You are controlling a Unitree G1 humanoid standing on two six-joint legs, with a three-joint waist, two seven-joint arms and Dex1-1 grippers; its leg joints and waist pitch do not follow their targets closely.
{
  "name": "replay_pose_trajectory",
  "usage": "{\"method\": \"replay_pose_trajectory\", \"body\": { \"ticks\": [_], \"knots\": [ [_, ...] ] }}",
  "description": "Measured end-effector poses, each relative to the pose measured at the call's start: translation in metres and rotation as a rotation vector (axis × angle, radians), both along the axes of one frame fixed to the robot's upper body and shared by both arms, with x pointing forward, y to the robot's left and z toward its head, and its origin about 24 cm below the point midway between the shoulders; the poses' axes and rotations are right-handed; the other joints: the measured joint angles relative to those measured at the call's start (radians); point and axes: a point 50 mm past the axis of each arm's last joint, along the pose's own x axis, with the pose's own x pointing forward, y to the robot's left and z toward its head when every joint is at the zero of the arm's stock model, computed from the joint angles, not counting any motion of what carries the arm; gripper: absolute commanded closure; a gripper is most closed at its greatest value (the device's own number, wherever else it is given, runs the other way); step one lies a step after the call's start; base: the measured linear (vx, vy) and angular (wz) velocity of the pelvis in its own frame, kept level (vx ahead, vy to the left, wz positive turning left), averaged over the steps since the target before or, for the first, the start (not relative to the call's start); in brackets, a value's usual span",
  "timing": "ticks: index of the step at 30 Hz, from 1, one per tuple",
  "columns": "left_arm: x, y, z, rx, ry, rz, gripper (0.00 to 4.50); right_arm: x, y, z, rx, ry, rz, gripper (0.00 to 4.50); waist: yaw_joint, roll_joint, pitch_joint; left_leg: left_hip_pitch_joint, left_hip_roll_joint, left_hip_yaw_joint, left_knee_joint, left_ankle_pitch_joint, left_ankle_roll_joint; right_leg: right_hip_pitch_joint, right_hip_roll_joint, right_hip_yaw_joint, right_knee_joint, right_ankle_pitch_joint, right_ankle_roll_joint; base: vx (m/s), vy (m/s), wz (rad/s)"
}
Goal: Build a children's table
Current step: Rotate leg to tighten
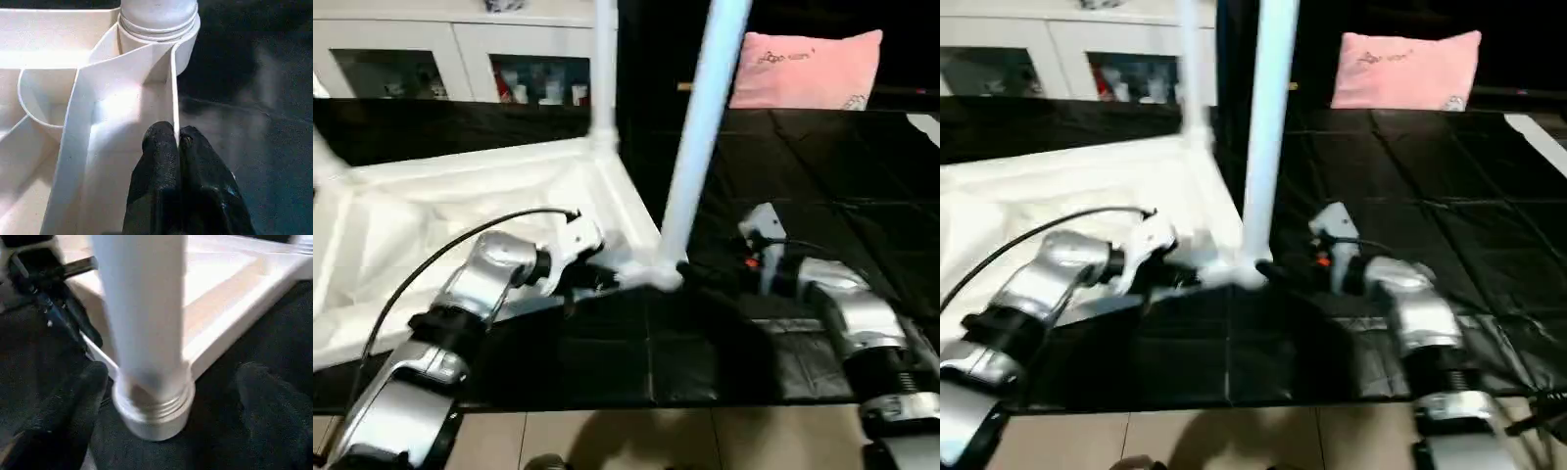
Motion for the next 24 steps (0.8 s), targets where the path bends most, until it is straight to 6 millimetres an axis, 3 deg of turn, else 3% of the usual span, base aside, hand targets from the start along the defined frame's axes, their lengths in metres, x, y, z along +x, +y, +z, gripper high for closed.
{"method": "replay_pose_trajectory", "body": {
  "ticks": [8,11,24],
  "knots": [
    [-0.009,0.003,0.002,0.011,0.038,-0.131,4.50,-0.006,0.011,-0.002,-0.047,-0.023,0.204,0.06,0.008,-0.001,0.001,-0.002,0.000,0.000,0.003,0.000,0.000,0.000,-0.001,0.000,0.000,0.000,0.000,0.000,0.000,0.00],
    [-0.012,0.004,0.002,0.015,0.048,-0.157,4.50,-0.007,0.014,-0.002,-0.042,0.004,0.266,0.48,0.009,-0.001,0.001,-0.002,0.001,0.000,0.003,0.000,0.001,0.000,0.000,0.000,0.001,0.000,0.000,0.000,0.000,0.00],
    [-0.014,0.004,0.004,0.032,0.044,-0.188,4.50,-0.008,0.018,-0.005,-0.008,0.042,0.352,1.39,0.005,-0.004,0.003,-0.002,0.001,0.000,0.005,0.000,0.001,0.000,0.000,-0.001,0.002,0.000,0.000,0.000,0.000,0.00]
  ]
}}
